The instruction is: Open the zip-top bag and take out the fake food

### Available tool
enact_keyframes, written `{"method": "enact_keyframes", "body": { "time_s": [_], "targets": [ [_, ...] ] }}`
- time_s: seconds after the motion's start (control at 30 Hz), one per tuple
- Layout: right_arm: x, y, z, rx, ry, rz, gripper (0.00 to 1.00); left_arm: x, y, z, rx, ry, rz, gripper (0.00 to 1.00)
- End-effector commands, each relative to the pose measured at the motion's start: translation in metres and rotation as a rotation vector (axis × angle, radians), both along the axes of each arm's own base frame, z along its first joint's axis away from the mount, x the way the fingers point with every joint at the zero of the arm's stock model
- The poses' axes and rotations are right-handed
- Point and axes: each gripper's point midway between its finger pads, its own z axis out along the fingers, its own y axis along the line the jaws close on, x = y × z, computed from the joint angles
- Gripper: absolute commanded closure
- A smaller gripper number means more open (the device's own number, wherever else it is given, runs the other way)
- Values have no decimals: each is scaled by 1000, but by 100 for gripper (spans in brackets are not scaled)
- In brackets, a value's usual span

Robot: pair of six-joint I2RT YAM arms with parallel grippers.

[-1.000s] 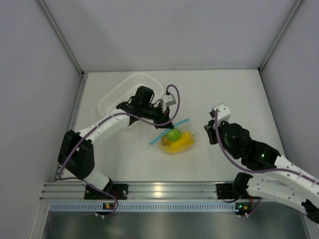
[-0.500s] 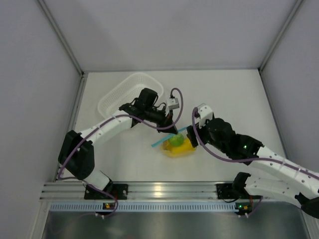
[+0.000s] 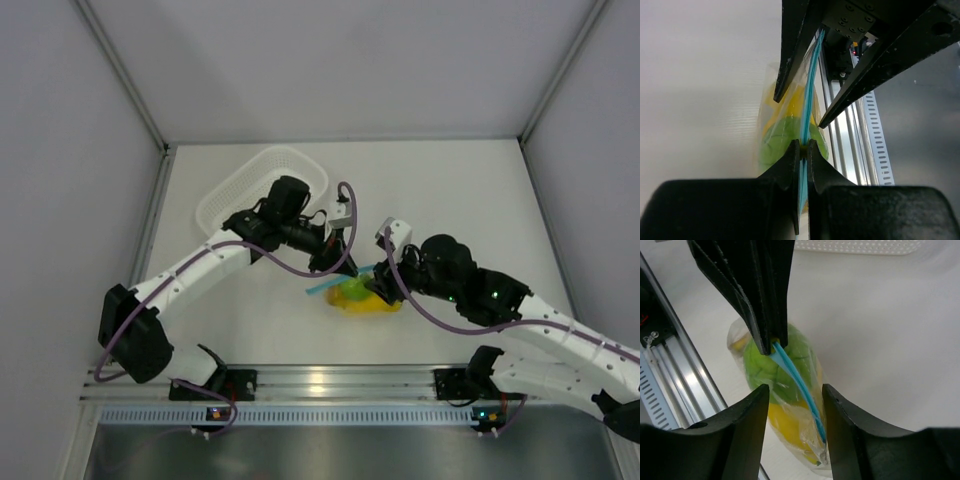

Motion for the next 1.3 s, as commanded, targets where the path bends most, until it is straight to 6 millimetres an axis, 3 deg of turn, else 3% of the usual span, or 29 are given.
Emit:
{"method": "enact_keyframes", "body": {
  "time_s": [0.0,0.2,0.3,0.43,0.6,0.8,1.27],
  "targets": [
    [-9,10,31,104,-49,88,53,-9,-2,22,-50,-45,-73,100],
    [-12,10,39,117,-57,99,51,-12,-12,10,4,-36,-94,100],
    [-10,10,40,114,-54,94,63,-15,-15,10,11,-38,-108,100],
    [-8,8,38,99,-51,77,100,-14,-17,10,23,-57,-111,100],
    [19,-14,37,109,-64,-158,100,-2,-17,0,74,-72,-55,100],
    [41,-43,20,83,-68,-398,100,23,-18,-22,178,-67,61,100],
    [53,-59,-15,-6,-48,-524,100,46,3,-74,289,67,151,100]
  ]
}}
